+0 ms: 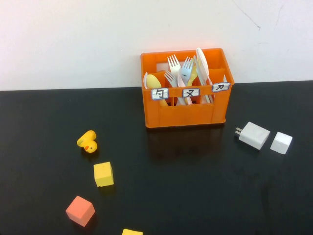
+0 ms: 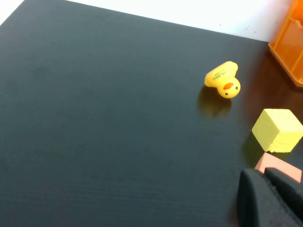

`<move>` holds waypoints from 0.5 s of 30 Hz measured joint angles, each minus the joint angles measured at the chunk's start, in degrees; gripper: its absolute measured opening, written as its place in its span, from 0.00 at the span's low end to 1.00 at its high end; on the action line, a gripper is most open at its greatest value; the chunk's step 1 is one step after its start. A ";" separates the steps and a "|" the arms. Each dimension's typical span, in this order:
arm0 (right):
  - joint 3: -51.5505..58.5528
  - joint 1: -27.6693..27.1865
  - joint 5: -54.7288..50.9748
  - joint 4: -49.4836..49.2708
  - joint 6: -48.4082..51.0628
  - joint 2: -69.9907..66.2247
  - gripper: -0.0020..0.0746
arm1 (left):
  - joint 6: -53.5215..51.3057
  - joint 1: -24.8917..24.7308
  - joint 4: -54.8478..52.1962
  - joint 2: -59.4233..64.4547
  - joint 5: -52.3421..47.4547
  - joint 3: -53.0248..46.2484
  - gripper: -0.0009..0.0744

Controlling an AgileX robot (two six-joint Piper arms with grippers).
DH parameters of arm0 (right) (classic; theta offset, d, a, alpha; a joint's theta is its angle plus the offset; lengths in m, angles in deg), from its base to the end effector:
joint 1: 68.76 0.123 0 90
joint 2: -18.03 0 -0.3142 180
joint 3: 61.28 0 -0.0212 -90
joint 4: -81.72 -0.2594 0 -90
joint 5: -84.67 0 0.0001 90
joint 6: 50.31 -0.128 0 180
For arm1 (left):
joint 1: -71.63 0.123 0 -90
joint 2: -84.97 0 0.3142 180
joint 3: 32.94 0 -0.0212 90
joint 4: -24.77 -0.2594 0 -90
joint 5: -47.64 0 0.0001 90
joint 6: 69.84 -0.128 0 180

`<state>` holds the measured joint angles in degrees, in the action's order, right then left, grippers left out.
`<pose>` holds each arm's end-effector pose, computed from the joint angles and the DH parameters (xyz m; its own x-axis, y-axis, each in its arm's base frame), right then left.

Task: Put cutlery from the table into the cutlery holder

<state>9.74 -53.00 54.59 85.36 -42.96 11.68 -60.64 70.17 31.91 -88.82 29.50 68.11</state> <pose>0.0572 0.0119 0.1968 -0.2388 -0.2567 -0.9365 -0.2906 0.9391 -0.1833 0.0687 -0.0067 0.1708 -0.2363 -0.2693 -0.9336 -0.0020 0.9610 -0.2767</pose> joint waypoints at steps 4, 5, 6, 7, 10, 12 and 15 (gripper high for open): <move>2.54 -9.77 1.56 -5.13 0.00 0.00 0.02 | 0.00 0.00 0.00 0.00 -0.09 0.00 0.01; 3.49 -12.18 1.78 -6.76 0.00 0.00 0.02 | 0.00 0.00 0.00 0.00 -0.09 0.00 0.01; 4.50 -13.96 1.79 -7.86 0.00 0.00 0.02 | 0.00 0.00 0.00 0.00 -0.09 0.00 0.01; 5.54 -16.03 1.79 -8.79 0.00 0.00 0.02 | 0.00 0.00 0.00 0.00 -0.09 0.00 0.01; 6.82 -20.80 4.31 -9.91 -0.12 0.00 0.02 | 0.00 0.00 0.00 0.00 -0.09 0.00 0.01; 7.19 -22.64 6.18 -10.06 -0.12 0.00 0.02 | 0.00 0.00 0.00 0.00 -0.09 0.00 0.01; 7.55 -24.00 8.43 -10.19 -0.12 0.00 0.02 | 0.00 0.00 0.00 0.00 -0.09 0.00 0.01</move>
<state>17.29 -77.01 63.02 75.16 -43.08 11.68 -60.64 70.17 31.91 -88.82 29.41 68.11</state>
